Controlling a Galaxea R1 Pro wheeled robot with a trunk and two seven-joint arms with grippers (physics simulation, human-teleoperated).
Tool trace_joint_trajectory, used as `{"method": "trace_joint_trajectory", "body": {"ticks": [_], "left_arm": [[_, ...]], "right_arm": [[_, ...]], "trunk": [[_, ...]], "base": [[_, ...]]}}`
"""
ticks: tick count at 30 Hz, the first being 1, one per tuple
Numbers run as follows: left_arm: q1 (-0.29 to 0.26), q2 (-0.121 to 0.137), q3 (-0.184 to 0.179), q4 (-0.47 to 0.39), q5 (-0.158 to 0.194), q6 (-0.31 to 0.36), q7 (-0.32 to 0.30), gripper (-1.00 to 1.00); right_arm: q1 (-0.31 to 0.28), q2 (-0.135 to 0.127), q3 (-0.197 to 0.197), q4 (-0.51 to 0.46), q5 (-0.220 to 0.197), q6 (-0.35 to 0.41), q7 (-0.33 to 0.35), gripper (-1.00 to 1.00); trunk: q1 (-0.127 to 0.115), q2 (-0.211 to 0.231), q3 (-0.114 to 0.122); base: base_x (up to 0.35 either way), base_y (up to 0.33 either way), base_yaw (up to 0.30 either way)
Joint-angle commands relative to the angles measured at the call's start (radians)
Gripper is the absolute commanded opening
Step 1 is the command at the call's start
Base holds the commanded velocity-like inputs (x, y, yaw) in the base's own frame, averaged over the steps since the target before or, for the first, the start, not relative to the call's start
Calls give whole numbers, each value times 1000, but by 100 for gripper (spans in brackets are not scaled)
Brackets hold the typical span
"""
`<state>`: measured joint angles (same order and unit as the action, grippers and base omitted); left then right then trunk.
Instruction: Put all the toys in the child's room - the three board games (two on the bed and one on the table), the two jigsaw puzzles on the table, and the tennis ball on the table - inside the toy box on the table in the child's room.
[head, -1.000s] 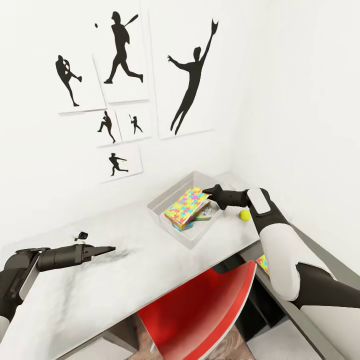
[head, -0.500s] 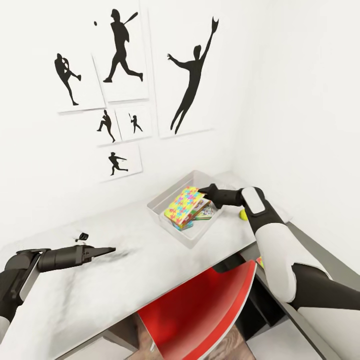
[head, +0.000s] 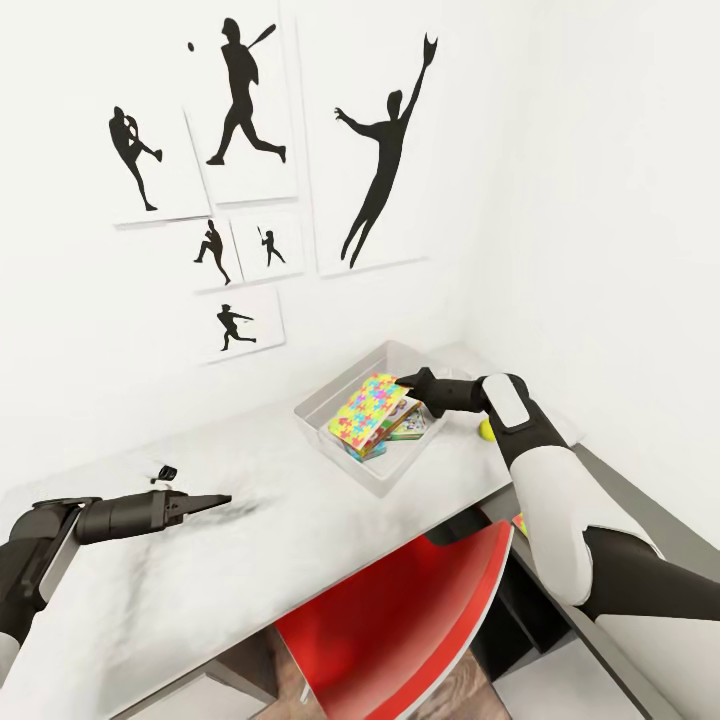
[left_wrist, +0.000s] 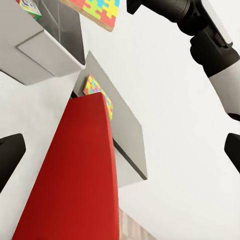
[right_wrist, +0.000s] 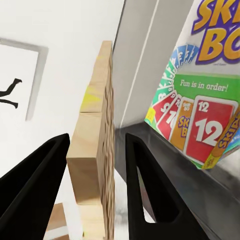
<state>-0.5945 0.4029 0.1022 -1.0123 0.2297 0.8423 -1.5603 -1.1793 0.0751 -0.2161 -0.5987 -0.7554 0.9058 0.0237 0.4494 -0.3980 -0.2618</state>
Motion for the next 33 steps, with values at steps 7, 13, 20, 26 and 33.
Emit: {"method": "trace_joint_trajectory", "body": {"ticks": [7, 13, 20, 26, 33], "left_arm": [[-1, -2, 3, 0, 0, 11, -6, 100], [-1, -1, 4, 0, 0, 11, -7, 100], [-1, 0, 5, 0, 0, 11, -7, 100], [-1, 0, 5, 0, 0, 11, -7, 100], [-1, 0, 5, 0, 0, 11, -7, 100]], "right_arm": [[0, -4, -30, -1, 4, -4, 4, -100], [0, -6, -57, -1, 4, -8, 6, -100], [0, -6, -57, -1, 4, -9, 6, -100], [0, -5, -57, -1, 4, -8, 5, -100], [0, -4, -57, -1, 4, -8, 5, -100]], "trunk": [[1, -2, -2], [1, -2, -2], [1, -2, -2], [1, -2, -2], [1, -2, -2]], "base": [[2, 0, 0], [99, 0, 0], [76, 0, 0], [22, 0, 0], [1, 0, 0]]}}
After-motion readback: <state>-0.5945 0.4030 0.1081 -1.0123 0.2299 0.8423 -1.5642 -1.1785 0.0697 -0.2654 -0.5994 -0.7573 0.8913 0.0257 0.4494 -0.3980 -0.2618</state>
